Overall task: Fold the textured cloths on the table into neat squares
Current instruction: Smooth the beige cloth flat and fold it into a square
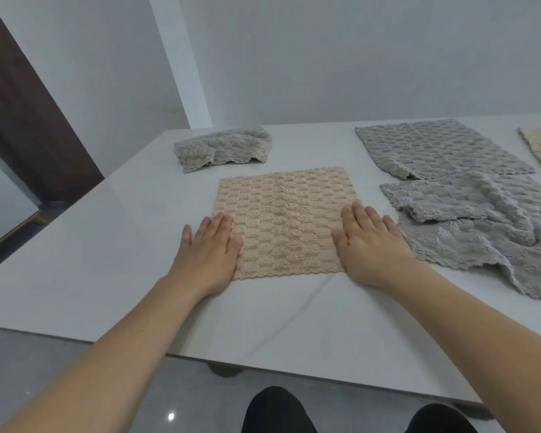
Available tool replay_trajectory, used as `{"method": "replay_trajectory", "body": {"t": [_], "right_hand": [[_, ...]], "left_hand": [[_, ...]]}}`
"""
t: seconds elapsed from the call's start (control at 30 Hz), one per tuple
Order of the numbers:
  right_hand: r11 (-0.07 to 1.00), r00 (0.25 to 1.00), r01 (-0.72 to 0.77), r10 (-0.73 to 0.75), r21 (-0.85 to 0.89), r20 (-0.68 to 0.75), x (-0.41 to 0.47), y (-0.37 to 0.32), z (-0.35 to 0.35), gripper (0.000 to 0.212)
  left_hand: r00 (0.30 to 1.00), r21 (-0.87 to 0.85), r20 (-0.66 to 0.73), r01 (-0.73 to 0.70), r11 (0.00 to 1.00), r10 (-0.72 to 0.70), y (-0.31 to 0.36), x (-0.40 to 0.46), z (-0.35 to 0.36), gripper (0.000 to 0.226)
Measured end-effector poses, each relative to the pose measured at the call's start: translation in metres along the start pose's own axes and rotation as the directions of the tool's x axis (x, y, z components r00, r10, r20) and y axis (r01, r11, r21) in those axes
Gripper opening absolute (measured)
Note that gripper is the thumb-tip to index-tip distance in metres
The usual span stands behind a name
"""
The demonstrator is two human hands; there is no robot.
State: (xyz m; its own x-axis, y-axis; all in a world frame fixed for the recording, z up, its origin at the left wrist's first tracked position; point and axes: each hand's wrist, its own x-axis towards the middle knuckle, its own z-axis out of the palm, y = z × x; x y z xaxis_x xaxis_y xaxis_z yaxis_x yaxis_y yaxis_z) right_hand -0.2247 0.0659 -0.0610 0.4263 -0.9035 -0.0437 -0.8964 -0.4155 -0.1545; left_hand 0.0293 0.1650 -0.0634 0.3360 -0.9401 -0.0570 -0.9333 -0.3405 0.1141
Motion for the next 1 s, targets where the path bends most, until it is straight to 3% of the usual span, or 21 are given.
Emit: {"method": "replay_trajectory", "body": {"t": [0.1,0.2,0.27,0.37,0.5,0.57,0.7,0.83,1.0], "right_hand": [[0.995,0.997,-0.025,0.017,-0.092,-0.081,-0.003,-0.012,-0.006,0.061],[0.986,0.947,0.110,-0.141,-0.123,-0.288,-0.019,-0.023,-0.012,0.042],[0.967,0.923,0.243,-0.255,-0.075,-0.288,-0.031,-0.026,-0.014,0.030],[0.938,0.929,0.345,-0.347,-0.044,-0.127,-0.043,-0.024,-0.019,0.033],[0.935,0.935,0.348,-0.351,-0.064,-0.047,-0.050,-0.022,-0.031,0.034],[0.927,0.932,0.357,-0.361,-0.113,-0.014,-0.054,-0.019,-0.035,0.031],[0.932,0.943,0.327,-0.333,-0.155,-0.016,-0.066,-0.010,-0.038,0.032],[0.928,0.941,0.315,-0.332,-0.199,-0.058,-0.072,-0.010,-0.035,0.029],[0.915,0.949,0.263,-0.302,-0.305,-0.090,-0.078,-0.021,-0.028,0.029]], "left_hand": [[0.994,0.110,-0.102,-0.021,0.994,0.032,0.008,-0.008,-0.006,0.058],[0.892,0.151,-0.287,-0.318,0.936,0.349,0.016,-0.033,-0.014,0.041],[0.841,0.121,-0.258,-0.460,0.880,0.475,0.023,-0.052,-0.019,0.025],[0.863,0.124,-0.161,-0.465,0.877,0.480,0.024,-0.061,-0.027,0.018],[0.889,0.263,-0.100,-0.409,0.874,0.446,0.031,-0.056,-0.034,0.016],[0.904,0.254,-0.078,-0.389,0.885,0.420,0.035,-0.056,-0.037,0.015],[0.918,0.207,-0.017,-0.384,0.900,0.396,0.035,-0.062,-0.043,0.004],[0.917,0.178,0.027,-0.396,0.901,0.397,0.036,-0.071,-0.046,0.011],[0.911,0.414,-0.059,-0.349,0.841,0.408,0.054,-0.080,-0.034,0.022]]}}
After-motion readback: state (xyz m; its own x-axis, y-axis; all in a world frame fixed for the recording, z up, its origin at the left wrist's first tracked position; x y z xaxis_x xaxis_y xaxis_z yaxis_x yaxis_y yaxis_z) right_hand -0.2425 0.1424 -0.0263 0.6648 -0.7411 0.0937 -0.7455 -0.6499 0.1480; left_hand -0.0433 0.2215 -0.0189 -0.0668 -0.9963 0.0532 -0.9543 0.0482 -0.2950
